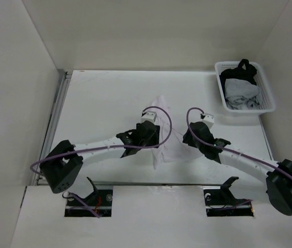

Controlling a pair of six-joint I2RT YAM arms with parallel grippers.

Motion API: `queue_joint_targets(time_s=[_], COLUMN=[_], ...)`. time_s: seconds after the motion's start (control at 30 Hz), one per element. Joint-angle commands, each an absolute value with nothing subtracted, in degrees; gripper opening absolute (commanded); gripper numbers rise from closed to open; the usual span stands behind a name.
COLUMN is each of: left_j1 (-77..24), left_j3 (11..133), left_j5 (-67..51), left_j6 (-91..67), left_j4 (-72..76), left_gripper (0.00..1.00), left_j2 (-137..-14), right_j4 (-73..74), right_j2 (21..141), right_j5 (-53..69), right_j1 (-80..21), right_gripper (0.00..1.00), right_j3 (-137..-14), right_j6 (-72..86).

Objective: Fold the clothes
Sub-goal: Move the tank top to the center of the board, then flatten the tank top out

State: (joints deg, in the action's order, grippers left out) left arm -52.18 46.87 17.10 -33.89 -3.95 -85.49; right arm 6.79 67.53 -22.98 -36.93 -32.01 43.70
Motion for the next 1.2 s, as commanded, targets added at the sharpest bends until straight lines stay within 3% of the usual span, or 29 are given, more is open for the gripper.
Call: queue_joint_targets(time_s=[0.0, 0.13, 0.27, 0.5, 0.6, 0.8, 1.03, 1.17], left_j1=[-56.5, -63.5, -65.6, -67.5, -69.0, -70.6, -69.4, -68.8], left_j3=[45.4, 47.4, 47.0, 44.9, 43.1, 42.1, 41.1, 40.0], left_j5=[15.4, 16.9, 23.4, 25.9, 26.1, 24.8, 25.5, 25.0], left_j6=[-39.7, -41.2, -42.6, -45.5, -47.7, -49.0, -48.8, -48.8], left_j4=[-9.1, -11.3, -11.1, -8.7, -9.1, -7.3, -3.6, -3.4], left_gripper=[0.54, 0.54, 0.49, 0.45, 0.43, 0.29, 0.23, 0.16], left_j2=[-79.2, -82.0, -85.8, -86.0, -83.5, -86.9, -88.2, -86.6], right_j4=[12.1, 20.8, 28.0, 28.6, 28.4, 28.1, 27.3, 27.2], right_j2=[63.8, 60.3, 56.3, 48.8, 49.0, 53.3, 56.4, 56.9], right_j5=[-25.2, -30.1, -33.6, -32.2, -31.6, -30.4, -29.1, -27.7], right_j1=[-38.3, -38.3, -38.4, -37.1, -35.6, -33.3, -32.6, -32.5], right_gripper=[0.50, 0.48, 0.47, 0.47, 0.46, 0.41, 0.32, 0.33], right_j3=[-31.0, -29.4, -28.2, -25.4, -25.3, -25.8, -26.7, -26.9], right_j6=[51.8, 56.9, 61.2, 60.0, 59.2, 59.0, 57.7, 57.1])
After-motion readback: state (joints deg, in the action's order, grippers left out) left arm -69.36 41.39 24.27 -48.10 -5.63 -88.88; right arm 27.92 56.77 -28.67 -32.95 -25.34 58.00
